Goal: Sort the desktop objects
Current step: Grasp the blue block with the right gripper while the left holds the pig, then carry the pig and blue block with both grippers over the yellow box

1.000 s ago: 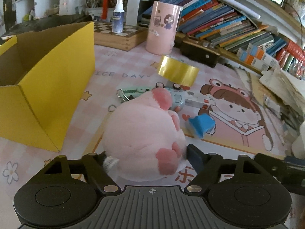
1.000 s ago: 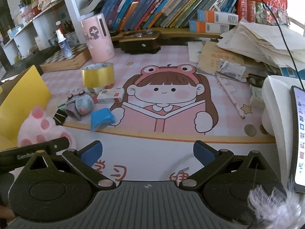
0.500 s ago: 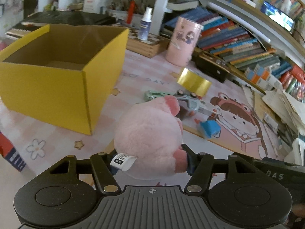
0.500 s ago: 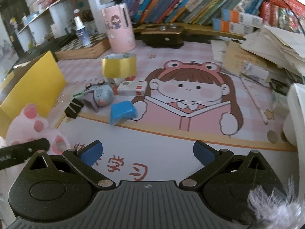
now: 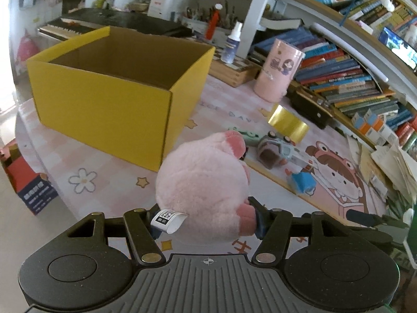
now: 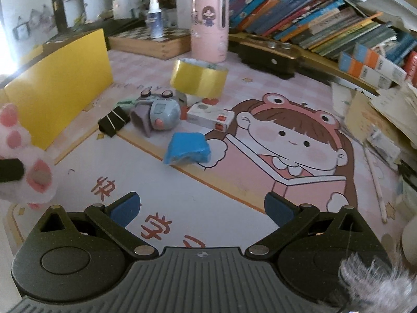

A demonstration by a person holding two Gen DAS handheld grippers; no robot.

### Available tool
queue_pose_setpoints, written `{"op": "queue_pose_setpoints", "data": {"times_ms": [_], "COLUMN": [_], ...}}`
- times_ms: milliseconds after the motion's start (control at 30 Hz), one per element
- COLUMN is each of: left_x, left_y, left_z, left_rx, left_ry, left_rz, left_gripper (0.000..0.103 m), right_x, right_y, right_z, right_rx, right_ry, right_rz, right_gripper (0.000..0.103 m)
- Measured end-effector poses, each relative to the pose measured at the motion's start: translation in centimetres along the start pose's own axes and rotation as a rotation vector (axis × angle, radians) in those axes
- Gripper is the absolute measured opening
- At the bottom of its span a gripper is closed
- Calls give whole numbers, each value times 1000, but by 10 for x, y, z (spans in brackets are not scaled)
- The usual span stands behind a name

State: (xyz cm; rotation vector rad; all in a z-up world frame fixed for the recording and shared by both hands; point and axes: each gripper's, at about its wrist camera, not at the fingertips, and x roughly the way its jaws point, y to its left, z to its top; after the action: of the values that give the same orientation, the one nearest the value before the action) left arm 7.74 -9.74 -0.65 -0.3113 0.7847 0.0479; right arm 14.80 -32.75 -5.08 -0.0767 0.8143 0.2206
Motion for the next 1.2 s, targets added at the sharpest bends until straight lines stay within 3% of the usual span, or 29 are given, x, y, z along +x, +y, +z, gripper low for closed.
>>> {"op": "queue_pose_setpoints", "data": {"times_ms": [467, 600, 767, 867, 967, 1200], "left_x": [-23, -25, -26, -27, -28, -33], "left_y": [14, 14, 14, 14, 14, 18], "left_z": [-1, -1, -2, -3, -3, -2], "left_rx": [-52, -55, -58, -61, -64, -67], "left_ry": [-58, -64, -69, -70, -69, -86], "left_rz": [45, 47, 49, 50, 47, 29], "left_gripper": [62, 62, 62, 62, 62, 62], "right_x": [34, 46, 51, 52, 49, 32], "right_y": [6, 6, 6, 6, 7, 7], "right_z": [17, 23, 28, 29, 30, 28], "right_rx": [-111, -134, -122, -107, -93, 9], "right_ry": [-51, -51, -59, -60, -68, -58], "right_rz": [57, 67, 76, 94, 85, 74], "right_gripper": [101, 87, 81, 66, 44, 38]}}
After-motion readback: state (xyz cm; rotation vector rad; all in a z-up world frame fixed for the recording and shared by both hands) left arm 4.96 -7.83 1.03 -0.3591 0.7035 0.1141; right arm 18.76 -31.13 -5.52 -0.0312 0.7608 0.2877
